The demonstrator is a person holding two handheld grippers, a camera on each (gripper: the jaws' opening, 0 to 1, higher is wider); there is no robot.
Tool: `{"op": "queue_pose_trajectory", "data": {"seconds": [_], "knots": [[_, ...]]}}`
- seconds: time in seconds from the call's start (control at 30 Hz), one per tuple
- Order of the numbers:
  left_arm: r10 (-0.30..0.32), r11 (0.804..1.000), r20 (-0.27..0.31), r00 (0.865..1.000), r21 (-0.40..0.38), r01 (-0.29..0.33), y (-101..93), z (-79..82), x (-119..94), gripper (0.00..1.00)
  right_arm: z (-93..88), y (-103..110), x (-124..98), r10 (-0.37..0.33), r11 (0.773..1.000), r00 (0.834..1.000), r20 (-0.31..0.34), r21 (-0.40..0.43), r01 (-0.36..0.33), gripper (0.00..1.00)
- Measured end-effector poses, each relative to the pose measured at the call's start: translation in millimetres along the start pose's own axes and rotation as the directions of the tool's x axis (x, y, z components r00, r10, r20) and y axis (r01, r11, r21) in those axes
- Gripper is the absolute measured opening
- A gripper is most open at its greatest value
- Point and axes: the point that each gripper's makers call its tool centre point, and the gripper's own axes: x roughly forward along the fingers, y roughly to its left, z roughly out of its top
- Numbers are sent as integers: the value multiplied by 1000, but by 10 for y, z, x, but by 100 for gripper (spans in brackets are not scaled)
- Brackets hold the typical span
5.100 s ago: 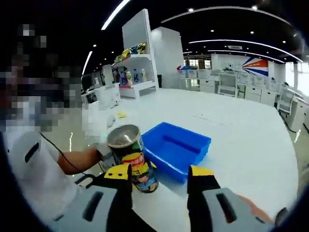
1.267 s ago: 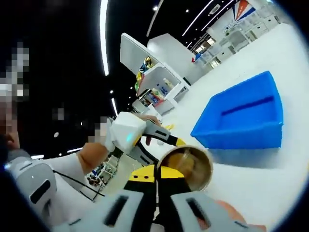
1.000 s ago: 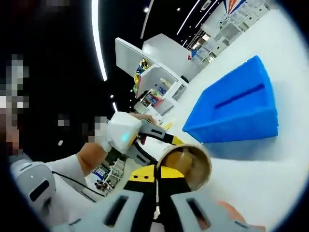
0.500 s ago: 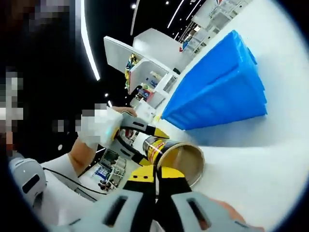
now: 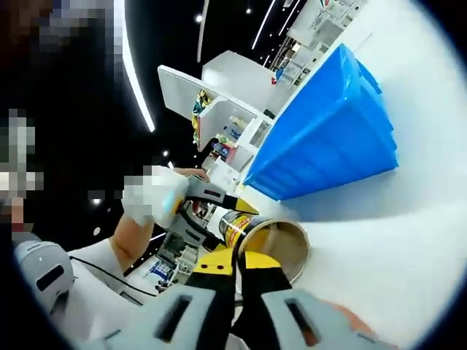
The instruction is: Open the lid of the chip container on the table, take out the chips, place them into the box in front of the container, and close the lid
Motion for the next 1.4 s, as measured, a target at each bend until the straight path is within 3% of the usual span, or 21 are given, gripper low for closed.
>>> {"op": "queue_pose_trajectory", "data": {"seconds": [0.17, 0.23, 0.3, 0.4, 0.57, 0.9, 1.3, 1.37, 1.4], "knots": [[-2, 1000, -2, 1000, 4, 2, -1, 6, 0, 47, 146, 62, -229, 16, 1000, 998, 60, 10, -16, 6], [-1, 1000, -1, 1000, 5, 1, -13, 10, -4, 47, 199, 25, -300, -19, 1000, 998, 63, -9, 19, 6], [-2, 1000, 1, 1000, 3, 2, -19, 14, -7, 47, 179, -82, -329, -80, 995, 996, 25, -53, 81, 6], [0, 1000, -2, 1000, 6, 0, -31, 18, -10, 47, 115, -120, -283, -95, 994, 995, -25, -49, 94, 8], [0, 1000, -4, 1000, 10, 1, -31, 21, -11, 48, -53, -202, -161, -152, 982, 979, -138, -137, 133, 10], [2, 1000, -3, 1000, 16, -2, -22, 8, 1, 48, -48, -216, -23, -116, 991, 976, -182, -95, 100, 16], [3, 1000, 3, 1000, 24, -3, -14, 17, 26, 48, -121, -175, 60, -57, 998, 974, -219, -21, 54, 11], [4, 1000, 44, 999, 31, -5, -24, 99, 18, 48, -130, -181, 91, -68, 997, 972, -226, -37, 61, 8], [7, 1000, 28, 1000, 29, -8, -18, 71, 20, 48, -126, -195, 78, -60, 998, 971, -233, -17, 58, 8]]}}
